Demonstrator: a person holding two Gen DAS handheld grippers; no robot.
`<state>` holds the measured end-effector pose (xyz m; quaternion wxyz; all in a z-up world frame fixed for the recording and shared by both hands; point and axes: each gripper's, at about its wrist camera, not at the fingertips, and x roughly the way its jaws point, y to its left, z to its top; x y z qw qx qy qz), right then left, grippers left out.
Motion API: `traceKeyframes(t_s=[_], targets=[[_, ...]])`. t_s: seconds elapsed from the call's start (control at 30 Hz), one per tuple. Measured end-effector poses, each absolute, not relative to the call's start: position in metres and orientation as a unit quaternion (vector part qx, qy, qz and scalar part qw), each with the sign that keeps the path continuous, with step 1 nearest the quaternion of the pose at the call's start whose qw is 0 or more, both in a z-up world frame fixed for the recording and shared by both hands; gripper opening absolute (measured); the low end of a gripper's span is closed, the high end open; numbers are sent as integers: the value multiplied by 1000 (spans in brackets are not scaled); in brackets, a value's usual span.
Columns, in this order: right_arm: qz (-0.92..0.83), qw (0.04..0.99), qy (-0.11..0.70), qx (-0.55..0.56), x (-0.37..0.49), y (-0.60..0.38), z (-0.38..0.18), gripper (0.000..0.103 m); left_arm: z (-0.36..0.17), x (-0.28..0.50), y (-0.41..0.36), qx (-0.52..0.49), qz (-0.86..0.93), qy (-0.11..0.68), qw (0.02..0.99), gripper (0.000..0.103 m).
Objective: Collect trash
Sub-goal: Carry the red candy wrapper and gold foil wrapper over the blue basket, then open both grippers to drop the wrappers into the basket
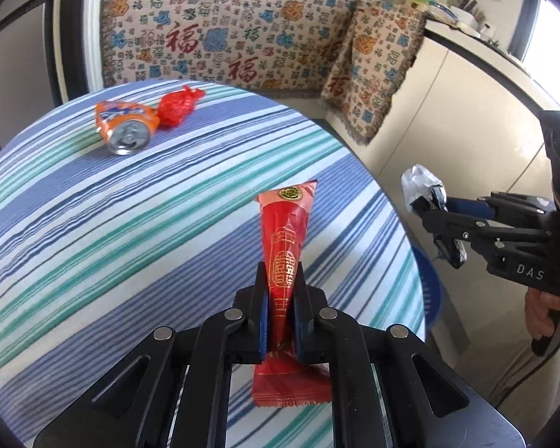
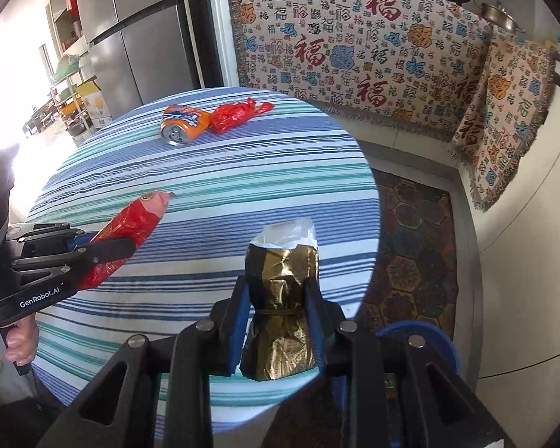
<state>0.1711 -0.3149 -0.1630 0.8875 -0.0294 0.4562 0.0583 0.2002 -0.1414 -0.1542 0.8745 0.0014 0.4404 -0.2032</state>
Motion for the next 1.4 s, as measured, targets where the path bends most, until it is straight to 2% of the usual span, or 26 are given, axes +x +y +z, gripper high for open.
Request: traceKeyframes(t_s=[0.5,0.67,0.9,1.4], targets=[[-45,908,416,-22,130,-423,-154,29,-142,184,-279,38,-275,434,857,7],[-92,908,406,37,119,-476,-169,29,-148,180,-313,36,-295,437,849,7],[-99,879,440,156,110,-545,-200,29,-169,186,-355,32,-322,450,832,7],[-120,841,476,228,113,-581,-235,29,-221,199,-406,33,-355,487,797,8]])
